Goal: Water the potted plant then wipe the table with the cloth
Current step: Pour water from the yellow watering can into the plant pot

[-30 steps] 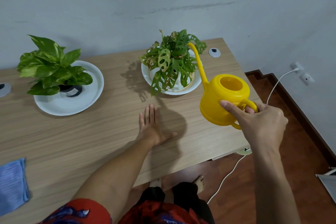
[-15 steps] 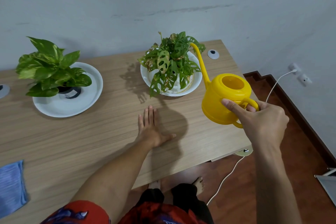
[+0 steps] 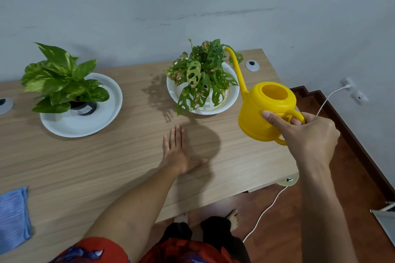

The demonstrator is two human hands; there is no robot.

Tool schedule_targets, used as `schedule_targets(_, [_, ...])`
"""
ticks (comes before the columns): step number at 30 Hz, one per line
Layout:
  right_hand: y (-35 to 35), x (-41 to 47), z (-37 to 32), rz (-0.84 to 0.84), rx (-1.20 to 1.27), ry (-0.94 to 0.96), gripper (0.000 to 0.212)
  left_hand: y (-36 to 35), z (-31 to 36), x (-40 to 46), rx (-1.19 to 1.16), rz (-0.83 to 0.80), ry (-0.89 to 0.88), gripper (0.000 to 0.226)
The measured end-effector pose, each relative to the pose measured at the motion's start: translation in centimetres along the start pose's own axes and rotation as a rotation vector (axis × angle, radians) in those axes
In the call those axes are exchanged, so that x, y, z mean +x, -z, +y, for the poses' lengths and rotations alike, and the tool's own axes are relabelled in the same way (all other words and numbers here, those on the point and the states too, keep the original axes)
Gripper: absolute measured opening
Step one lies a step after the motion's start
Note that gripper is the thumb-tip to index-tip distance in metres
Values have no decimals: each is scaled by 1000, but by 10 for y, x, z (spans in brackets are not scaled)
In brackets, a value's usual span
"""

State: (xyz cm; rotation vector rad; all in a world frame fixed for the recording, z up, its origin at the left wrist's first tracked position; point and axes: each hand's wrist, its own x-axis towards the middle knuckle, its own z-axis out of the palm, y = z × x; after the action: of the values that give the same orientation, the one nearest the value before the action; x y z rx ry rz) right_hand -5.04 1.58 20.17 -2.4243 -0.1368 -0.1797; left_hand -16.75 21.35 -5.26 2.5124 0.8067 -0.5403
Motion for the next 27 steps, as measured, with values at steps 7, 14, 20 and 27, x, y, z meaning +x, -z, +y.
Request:
schedule_targets(7, [-3,7,-5,5,-4,-4,86,-3,1,3,11,16,24,146])
schedule_targets(14, [-4,18,-4,-1,4,-24,69,-4,1,4,30,20,27,147])
schedule_targets(20, [-4,28,-3,-7,38,-51,58,-4,2,4,43,29,31,147])
schedule_targets(27, [-2,31,-5,4,8,-47,57,-4,2,4,37,35,19,148])
